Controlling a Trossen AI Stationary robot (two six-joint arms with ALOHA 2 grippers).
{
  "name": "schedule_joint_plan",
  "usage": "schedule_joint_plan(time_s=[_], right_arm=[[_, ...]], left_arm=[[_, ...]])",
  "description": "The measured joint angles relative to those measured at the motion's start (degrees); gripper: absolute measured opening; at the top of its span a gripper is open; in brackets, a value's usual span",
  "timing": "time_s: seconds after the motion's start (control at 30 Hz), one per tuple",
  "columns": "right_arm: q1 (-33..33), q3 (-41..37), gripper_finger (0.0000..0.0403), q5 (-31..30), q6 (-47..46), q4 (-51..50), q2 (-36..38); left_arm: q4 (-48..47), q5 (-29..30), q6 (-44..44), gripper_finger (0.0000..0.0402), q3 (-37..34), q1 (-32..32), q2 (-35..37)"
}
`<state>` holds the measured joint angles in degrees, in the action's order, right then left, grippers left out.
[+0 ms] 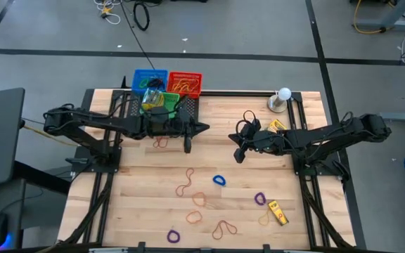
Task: Pick & Place Office Desk Supplies
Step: Put the blue spring keychain into the blue bin
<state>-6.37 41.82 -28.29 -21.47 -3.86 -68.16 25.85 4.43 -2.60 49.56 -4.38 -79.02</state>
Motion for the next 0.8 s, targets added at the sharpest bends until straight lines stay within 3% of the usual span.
schedule_joint_plan(time_s=[0.2, 0.4, 0.57, 0.8], right_arm=[[-2.17, 0.0, 0.0008, -0.03, -0.79, 0.0, 0.0], [-4.39, 0.59, 0.0008, -0.01, -1.4, -1.27, 0.0], [-6.12, 5.04, 0.0008, -0.02, -3.81, -10.99, 0.0], [-9.88, 12.07, 0.0011, 4.7, -8.37, -26.63, 0.0]], left_arm=[[-1.45, 0.02, 0.03, 0.0008, -0.1, 0.2, -0.04], [9.75, -0.13, -4.88, 0.0008, -9.1, 0.37, -0.1], [19.94, 3.35, -8.54, 0.0008, -17.03, 2.22, -0.11], [19.76, 5.03, -8.82, 0.0018, -18.86, 4.02, -0.11]])
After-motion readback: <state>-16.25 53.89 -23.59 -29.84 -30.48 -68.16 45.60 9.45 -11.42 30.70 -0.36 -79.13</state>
